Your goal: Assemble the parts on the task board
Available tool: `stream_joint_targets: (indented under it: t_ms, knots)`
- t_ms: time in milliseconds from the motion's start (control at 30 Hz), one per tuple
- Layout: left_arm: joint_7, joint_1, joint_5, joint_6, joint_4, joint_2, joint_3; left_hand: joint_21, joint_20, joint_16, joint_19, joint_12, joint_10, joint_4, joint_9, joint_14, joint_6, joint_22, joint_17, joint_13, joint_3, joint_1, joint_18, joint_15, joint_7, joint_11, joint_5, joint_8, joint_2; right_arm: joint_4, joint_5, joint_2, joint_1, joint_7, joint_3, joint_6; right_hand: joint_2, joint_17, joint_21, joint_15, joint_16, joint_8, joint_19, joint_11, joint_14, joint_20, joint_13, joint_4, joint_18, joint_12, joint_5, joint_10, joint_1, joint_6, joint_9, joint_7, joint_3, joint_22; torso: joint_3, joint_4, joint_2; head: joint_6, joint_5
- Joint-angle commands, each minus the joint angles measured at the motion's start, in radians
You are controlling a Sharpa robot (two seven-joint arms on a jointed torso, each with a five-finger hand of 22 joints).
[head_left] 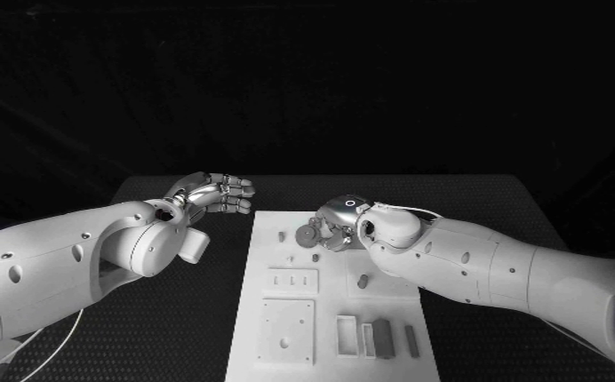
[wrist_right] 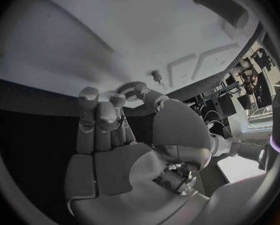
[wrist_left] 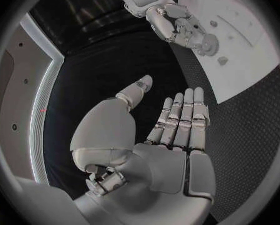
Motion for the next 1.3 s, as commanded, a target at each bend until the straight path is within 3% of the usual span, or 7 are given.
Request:
stream_joint_targets:
  t_ms: [33, 267, 400, 633, 967, 1167, 1300]
  knots:
    - [0.007, 0.003, -0.003, -0.003, 0.002, -0.001, 0.001, -0.006, 0.006, -0.004, 0.002, -0.005, -0.007, 0.006, -0.001, 0.002, 0.000, 0.001, 0.002, -0.001, -0.001, -0.005, 0.015, 0.007, 0.061, 0.003, -0.004, -0.004, -0.009, 0.013, 0.041, -0.017, -0.002, 0.015, 0.003, 0.024, 0.009, 0.002, 0.003, 0.001, 0.007, -0.001, -0.003, -0.001, -0.007, -0.005, 0.001, -0.002, 0.046, 0.007, 0.003, -0.006, -0.001, -0.002, 0.001, 0.000, -0.003, 0.020, 0.0021, -0.0019, 0.000, 0.002, 0.000]
    - [0.007, 0.003, -0.003, -0.004, -0.004, -0.004, 0.001, -0.006, 0.006, -0.004, 0.002, -0.005, -0.007, 0.007, -0.001, 0.002, 0.000, 0.002, 0.002, -0.002, 0.000, -0.005, 0.015, 0.007, 0.062, 0.003, -0.004, -0.004, -0.010, 0.087, 0.057, -0.077, 0.012, 0.028, 0.019, -0.033, 0.003, 0.003, 0.007, 0.002, 0.009, 0.004, -0.002, 0.000, -0.006, -0.006, 0.002, -0.009, 0.046, 0.011, 0.004, -0.004, -0.003, 0.005, 0.003, 0.001, -0.008, 0.020, 0.0036, -0.0033, 0.000, 0.006, 0.000]
    - [0.008, 0.003, -0.003, -0.004, -0.008, -0.006, 0.001, -0.006, 0.006, -0.004, 0.002, -0.005, -0.008, 0.007, -0.001, 0.002, -0.001, 0.002, 0.002, -0.002, 0.000, -0.005, 0.016, 0.007, 0.062, 0.003, -0.004, -0.004, -0.010, 0.136, 0.056, -0.121, 0.021, 0.032, 0.043, -0.063, -0.006, 0.004, 0.009, 0.003, 0.010, 0.008, 0.000, 0.001, -0.005, -0.007, 0.002, -0.017, 0.046, 0.014, 0.004, -0.002, 0.002, 0.012, 0.004, 0.002, -0.007, 0.019, 0.0049, -0.0036, -0.001, 0.010, -0.002]
    - [0.012, 0.003, -0.003, 0.002, -0.019, -0.006, 0.001, -0.006, 0.006, -0.005, 0.002, -0.005, -0.008, 0.008, -0.001, 0.002, 0.000, 0.002, 0.002, -0.002, 0.001, -0.004, 0.016, 0.007, 0.061, 0.003, -0.003, -0.004, -0.009, 0.196, 0.087, -0.226, 0.053, 0.054, 0.070, -0.092, -0.025, 0.004, 0.012, 0.005, 0.009, 0.018, 0.001, 0.003, -0.003, -0.008, -0.001, -0.040, 0.046, 0.018, 0.005, 0.000, 0.023, 0.030, 0.008, 0.004, 0.001, 0.018, 0.0113, -0.0148, -0.002, 0.019, -0.003]
    - [0.032, 0.002, -0.003, 0.007, -0.033, -0.005, 0.000, -0.008, 0.005, -0.006, 0.004, 0.003, 0.012, 0.006, 0.004, 0.007, 0.023, 0.004, 0.008, 0.003, 0.000, 0.000, 0.016, 0.005, 0.045, -0.001, -0.004, 0.009, 0.004, 0.133, 0.227, -0.306, 0.071, 0.221, 0.070, -0.125, -0.055, -0.012, -0.013, 0.008, -0.029, 0.031, -0.035, 0.006, -0.030, 0.005, -0.088, -0.104, 0.046, -0.069, 0.004, -0.031, 0.103, 0.050, 0.014, 0.007, 0.026, 0.012, 0.0230, -0.0315, -0.007, 0.026, -0.008]
    - [0.035, 0.002, -0.003, 0.010, -0.041, -0.005, -0.001, -0.008, 0.004, -0.007, 0.007, 0.024, 0.058, 0.000, 0.006, 0.012, 0.043, 0.006, 0.013, 0.015, -0.002, 0.001, 0.016, 0.004, 0.045, -0.005, -0.004, 0.017, 0.010, 0.117, 0.283, -0.338, 0.071, 0.298, 0.070, -0.087, -0.059, -0.026, -0.033, 0.016, -0.054, 0.029, -0.050, 0.015, -0.039, 0.014, -0.315, -0.129, 0.046, -0.281, 0.004, -0.039, 0.136, 0.037, 0.023, 0.013, 0.029, 0.011, 0.0283, -0.0331, -0.007, 0.024, -0.011]
    - [0.036, 0.002, -0.003, 0.012, -0.045, -0.005, -0.001, -0.009, 0.003, -0.008, 0.007, 0.017, 0.052, -0.003, 0.005, 0.012, 0.045, 0.006, 0.014, 0.014, -0.004, 0.001, 0.016, 0.004, 0.044, -0.004, -0.004, 0.016, 0.010, 0.063, 0.297, -0.337, 0.071, 0.323, 0.069, -0.057, -0.074, -0.038, -0.048, 0.021, -0.073, 0.023, -0.061, 0.019, -0.048, 0.019, -0.419, -0.125, 0.046, -0.378, 0.004, -0.040, 0.139, 0.020, 0.022, 0.016, 0.031, 0.008, 0.0258, -0.0325, -0.007, 0.022, -0.018]
